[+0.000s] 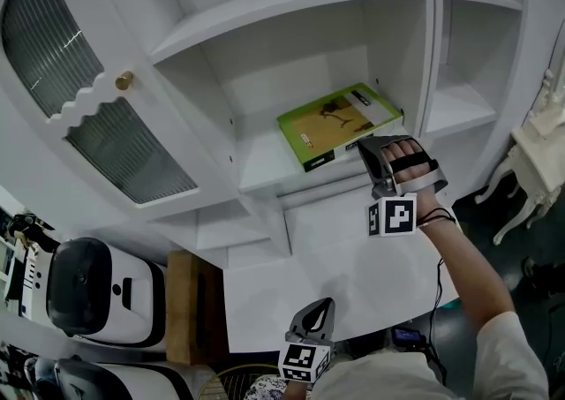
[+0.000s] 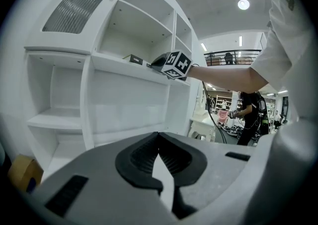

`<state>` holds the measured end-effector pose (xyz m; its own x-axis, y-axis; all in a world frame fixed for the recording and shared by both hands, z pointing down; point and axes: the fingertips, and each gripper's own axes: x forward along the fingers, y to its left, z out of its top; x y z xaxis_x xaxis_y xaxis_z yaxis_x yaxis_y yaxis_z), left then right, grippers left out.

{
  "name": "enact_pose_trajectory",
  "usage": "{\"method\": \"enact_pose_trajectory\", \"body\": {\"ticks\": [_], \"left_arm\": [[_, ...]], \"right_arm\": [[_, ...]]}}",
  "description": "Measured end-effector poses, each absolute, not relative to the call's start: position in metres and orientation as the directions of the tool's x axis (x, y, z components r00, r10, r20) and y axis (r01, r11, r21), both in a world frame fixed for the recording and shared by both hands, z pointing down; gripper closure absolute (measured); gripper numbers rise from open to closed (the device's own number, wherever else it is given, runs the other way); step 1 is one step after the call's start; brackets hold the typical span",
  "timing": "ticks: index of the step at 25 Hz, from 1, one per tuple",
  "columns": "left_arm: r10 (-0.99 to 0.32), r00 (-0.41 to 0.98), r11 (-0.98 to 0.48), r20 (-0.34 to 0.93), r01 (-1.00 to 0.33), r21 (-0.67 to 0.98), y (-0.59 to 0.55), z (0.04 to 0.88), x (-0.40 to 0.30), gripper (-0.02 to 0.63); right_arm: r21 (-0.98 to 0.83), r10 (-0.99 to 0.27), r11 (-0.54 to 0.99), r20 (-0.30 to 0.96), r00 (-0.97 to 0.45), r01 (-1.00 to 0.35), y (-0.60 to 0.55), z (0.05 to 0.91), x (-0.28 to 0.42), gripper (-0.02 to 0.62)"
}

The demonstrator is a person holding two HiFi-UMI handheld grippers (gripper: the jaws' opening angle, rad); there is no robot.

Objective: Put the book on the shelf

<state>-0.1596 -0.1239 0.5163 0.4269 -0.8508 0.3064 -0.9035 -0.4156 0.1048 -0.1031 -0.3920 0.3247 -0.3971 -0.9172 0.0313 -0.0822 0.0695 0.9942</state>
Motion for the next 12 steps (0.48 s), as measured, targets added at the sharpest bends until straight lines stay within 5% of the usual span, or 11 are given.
{"method": "enact_pose_trajectory", "body": {"ticks": [12], "left_arm": [[-0.850, 0.431, -0.422, 0.301, -0.901, 0.100, -0.120, 0.516, -0.156, 0.603]], "right_arm": [[0.993, -0.903, 0.069, 0.020, -0.429, -0.098, -0.367, 0.318, -0.096, 0.577]]}}
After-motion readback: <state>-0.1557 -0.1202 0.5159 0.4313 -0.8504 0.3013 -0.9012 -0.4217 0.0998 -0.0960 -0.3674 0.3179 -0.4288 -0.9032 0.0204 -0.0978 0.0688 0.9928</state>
